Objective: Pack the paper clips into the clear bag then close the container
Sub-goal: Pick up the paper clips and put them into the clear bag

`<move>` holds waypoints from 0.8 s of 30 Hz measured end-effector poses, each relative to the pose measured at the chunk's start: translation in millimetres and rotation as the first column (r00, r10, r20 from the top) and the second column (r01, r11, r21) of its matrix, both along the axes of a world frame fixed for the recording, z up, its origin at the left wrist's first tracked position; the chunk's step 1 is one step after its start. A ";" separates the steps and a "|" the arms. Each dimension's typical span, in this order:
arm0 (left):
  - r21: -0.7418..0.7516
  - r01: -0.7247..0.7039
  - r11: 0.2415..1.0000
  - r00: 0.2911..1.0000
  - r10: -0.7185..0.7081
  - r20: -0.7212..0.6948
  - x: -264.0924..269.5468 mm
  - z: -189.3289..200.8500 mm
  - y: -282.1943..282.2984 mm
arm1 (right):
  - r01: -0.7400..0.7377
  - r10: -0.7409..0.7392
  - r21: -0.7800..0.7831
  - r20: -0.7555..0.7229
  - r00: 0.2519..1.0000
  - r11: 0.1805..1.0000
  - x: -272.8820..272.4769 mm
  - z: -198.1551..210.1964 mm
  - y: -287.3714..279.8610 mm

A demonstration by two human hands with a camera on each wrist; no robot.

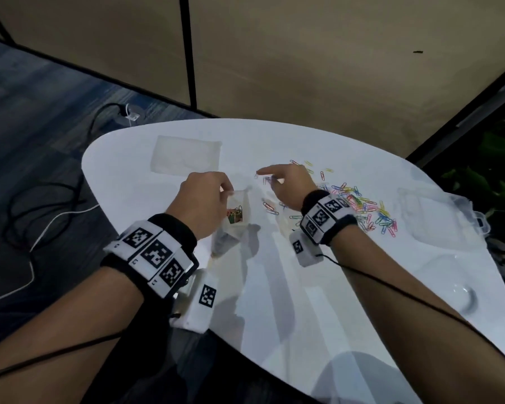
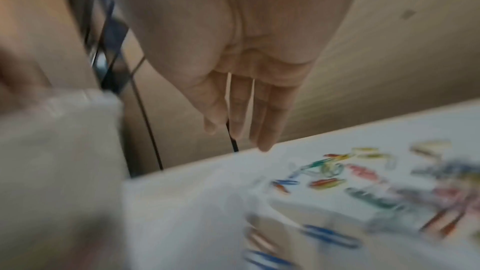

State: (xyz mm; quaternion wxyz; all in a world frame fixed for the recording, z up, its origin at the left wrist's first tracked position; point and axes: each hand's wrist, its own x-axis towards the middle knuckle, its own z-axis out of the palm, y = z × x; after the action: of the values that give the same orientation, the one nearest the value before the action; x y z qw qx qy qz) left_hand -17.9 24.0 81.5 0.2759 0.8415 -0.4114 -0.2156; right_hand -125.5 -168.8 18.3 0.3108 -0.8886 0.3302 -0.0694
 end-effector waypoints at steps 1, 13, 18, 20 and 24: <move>0.003 -0.002 1.000 1.000 0.002 0.010 2.9 -0.9 0.5 | -0.135 0.108 -0.136 -0.187 0.976 0.981 9.6 -13.8 -7.4; -0.001 0.005 1.000 1.000 -0.005 0.009 8.3 -3.0 -5.7 | -0.290 0.068 -0.213 -0.687 0.723 0.933 9.4 -63.7 -32.8; 0.015 0.021 1.000 1.000 -0.021 0.008 2.7 -3.5 -6.0 | -0.267 -0.014 -0.423 -0.553 0.833 0.866 -15.3 -59.8 -21.1; 0.019 0.027 0.999 1.000 -0.027 0.003 0.4 -2.4 -6.5 | -0.191 -0.057 -0.412 -0.520 0.852 0.891 -22.2 -58.6 -22.8; 0.042 0.037 0.998 0.999 -0.037 -0.006 -3.8 0.2 -8.1 | 0.249 -0.289 -0.171 -0.275 0.917 0.953 -39.3 -46.8 -35.6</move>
State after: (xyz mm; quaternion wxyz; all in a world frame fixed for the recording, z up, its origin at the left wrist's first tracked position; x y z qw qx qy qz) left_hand -21.7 15.9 81.7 0.2552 0.8388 -0.4216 -0.2315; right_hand -164.8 -204.4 -28.4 0.1855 -0.8535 0.4869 0.0010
